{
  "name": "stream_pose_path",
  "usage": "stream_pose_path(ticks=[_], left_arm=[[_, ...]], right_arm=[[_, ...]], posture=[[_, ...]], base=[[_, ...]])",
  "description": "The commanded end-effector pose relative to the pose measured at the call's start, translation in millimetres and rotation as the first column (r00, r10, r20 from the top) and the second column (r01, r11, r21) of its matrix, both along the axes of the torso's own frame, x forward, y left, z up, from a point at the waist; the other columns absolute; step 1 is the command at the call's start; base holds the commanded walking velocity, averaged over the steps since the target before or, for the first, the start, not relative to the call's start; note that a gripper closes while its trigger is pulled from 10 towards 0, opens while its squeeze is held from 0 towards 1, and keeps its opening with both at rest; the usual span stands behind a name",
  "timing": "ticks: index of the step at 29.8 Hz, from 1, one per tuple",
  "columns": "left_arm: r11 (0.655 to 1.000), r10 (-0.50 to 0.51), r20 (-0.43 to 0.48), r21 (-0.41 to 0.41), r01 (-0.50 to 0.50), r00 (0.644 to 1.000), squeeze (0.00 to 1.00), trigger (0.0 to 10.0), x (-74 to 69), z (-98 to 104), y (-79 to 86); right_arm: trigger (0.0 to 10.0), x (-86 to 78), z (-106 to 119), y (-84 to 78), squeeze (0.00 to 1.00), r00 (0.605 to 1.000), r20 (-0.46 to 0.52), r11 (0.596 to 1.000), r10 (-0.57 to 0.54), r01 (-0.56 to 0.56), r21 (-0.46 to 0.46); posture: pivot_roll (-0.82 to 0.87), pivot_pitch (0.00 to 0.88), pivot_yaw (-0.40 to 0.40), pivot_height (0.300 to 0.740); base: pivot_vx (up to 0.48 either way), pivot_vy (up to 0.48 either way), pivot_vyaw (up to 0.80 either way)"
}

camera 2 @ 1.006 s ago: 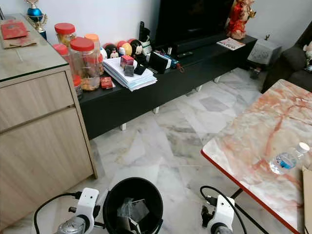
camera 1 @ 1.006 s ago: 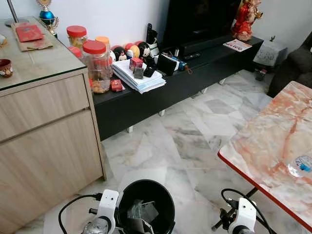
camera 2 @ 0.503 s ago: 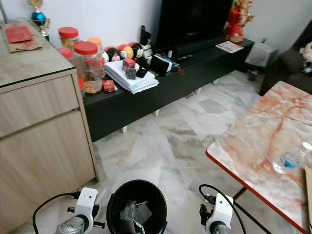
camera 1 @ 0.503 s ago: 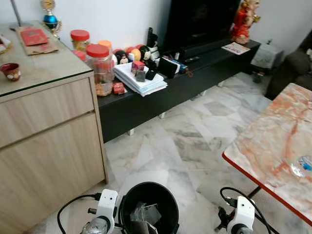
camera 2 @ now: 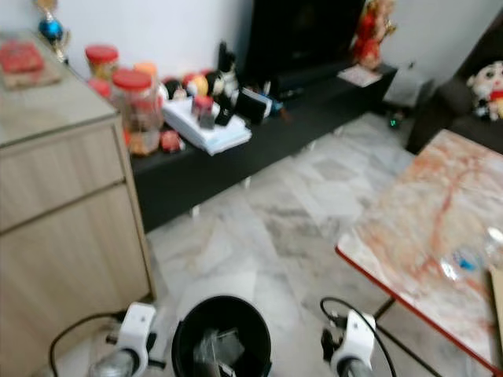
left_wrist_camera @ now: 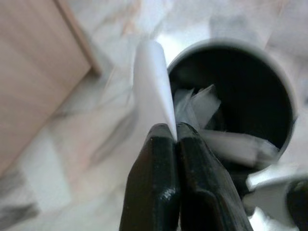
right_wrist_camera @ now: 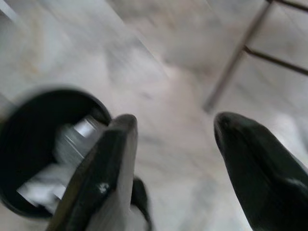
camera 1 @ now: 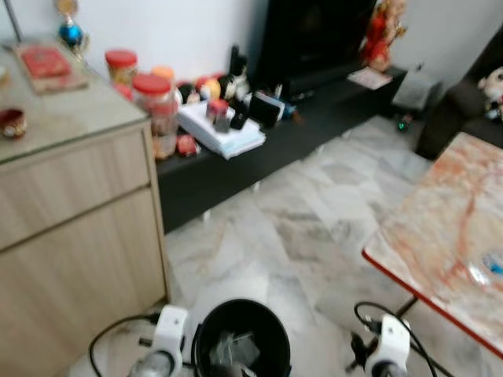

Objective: Picking trash to rubbish bin

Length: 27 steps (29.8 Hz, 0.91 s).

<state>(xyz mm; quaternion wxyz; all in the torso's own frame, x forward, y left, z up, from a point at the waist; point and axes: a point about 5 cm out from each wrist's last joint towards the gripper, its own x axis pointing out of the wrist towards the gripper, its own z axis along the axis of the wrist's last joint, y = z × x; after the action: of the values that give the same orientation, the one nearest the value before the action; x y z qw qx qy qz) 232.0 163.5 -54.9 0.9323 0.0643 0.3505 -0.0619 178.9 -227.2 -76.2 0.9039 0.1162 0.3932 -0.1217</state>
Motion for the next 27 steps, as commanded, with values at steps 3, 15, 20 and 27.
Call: stream_pose_path(ticks=[3,15,20,27], left_arm=[[1.000,-0.012,-0.027,0.009,0.012,1.000,0.00,10.0,-8.2,-6,-2.9],[0.999,-0.027,-0.017,0.046,0.028,0.999,0.00,10.0,-3.6,-3,-2.4],[0.998,-0.035,-0.003,0.048,0.035,0.999,0.00,10.0,-0.8,-1,-3.9],[0.998,-0.041,-0.001,0.045,0.041,0.999,0.00,10.0,0.4,0,-5.0]], right_arm=[[10.0,13.1,7,-0.7,0.00,0.999,0.051,1.000,-0.003,0.003,-0.004],[10.0,27.9,16,-1.0,0.00,0.995,0.102,1.000,-0.002,0.002,-0.005],[10.0,38.6,22,2.2,0.00,0.988,0.144,0.998,0.056,-0.054,-0.017],[10.0,56.7,35,6.8,0.00,0.965,0.207,0.987,0.162,-0.160,-0.031]], posture=[[0.11,0.000,-0.136,0.740],[0.12,0.000,-0.127,0.740],[0.12,0.000,-0.125,0.740],[0.11,0.000,-0.124,0.740]], base=[[0.000,0.000,0.00],[0.000,0.000,0.00],[0.205,0.000,0.00],[0.349,0.000,0.00]])
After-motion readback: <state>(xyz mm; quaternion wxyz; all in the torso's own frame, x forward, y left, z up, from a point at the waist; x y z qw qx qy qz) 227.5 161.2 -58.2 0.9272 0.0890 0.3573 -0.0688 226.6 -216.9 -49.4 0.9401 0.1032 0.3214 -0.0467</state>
